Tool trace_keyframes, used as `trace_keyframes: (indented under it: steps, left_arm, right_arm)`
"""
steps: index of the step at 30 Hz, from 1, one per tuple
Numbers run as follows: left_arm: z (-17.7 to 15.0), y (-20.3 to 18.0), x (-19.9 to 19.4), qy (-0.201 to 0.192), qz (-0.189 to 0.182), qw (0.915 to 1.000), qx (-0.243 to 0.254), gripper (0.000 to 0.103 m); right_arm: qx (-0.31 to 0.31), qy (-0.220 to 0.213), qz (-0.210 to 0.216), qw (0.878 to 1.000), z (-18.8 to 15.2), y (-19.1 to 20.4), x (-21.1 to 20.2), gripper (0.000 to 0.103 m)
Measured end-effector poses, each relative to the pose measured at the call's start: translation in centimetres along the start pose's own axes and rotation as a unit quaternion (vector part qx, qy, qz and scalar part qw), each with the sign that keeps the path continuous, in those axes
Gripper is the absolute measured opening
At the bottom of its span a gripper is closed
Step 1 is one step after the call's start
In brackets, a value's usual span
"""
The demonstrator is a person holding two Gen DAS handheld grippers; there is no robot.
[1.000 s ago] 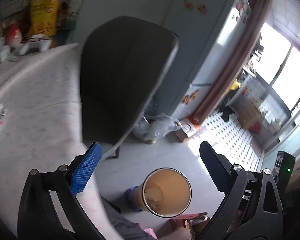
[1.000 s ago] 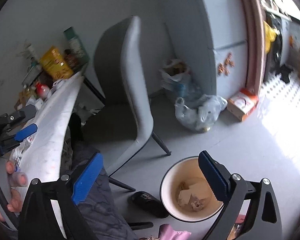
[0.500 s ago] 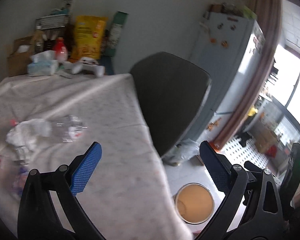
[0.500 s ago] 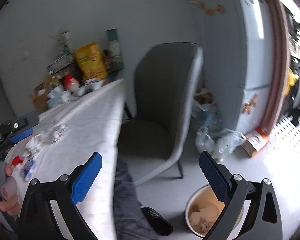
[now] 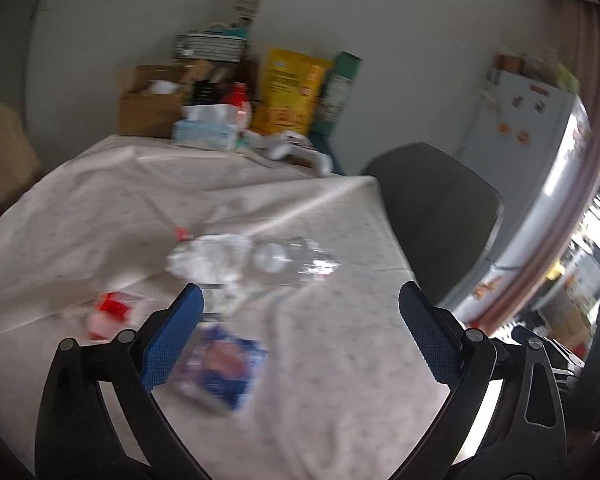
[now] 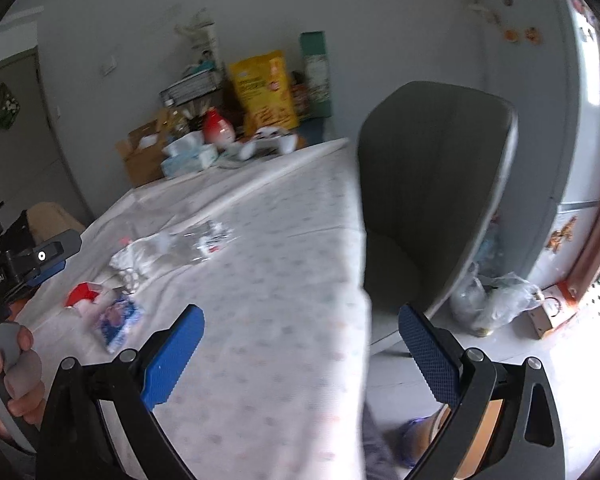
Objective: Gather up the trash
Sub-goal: 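Bring both open tools back over the table toward the trash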
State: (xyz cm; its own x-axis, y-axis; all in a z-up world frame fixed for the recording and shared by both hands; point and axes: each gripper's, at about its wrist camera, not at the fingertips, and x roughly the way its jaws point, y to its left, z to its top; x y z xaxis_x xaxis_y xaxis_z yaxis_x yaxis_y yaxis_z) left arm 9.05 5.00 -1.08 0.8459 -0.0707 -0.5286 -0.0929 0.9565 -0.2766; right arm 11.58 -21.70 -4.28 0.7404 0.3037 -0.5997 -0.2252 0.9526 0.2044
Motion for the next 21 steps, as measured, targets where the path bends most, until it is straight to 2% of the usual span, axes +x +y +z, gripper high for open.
trace_keyframes:
  steps: [4,15,21]
  left_arm:
    - [0.2,3.8,-0.7,-0.006,0.025,0.9993,-0.029,0.097]
    - [-0.9,12.0,-1.0,-0.006,0.082,0.9925,-0.09,0.096]
    - [-1.6,15.3,-0.4,-0.006,0.093,0.9875,-0.127,0.087]
  right_arm:
    - [-0.025,0.014,0.023,0.999,0.3,3.5,1.0,0.095]
    - [-0.05,0.056,0.044,0.996,0.3,9.9,3.9,0.095]
    - [-0.061,0.078,0.062,0.993,-0.6,13.4,5.5,0.095]
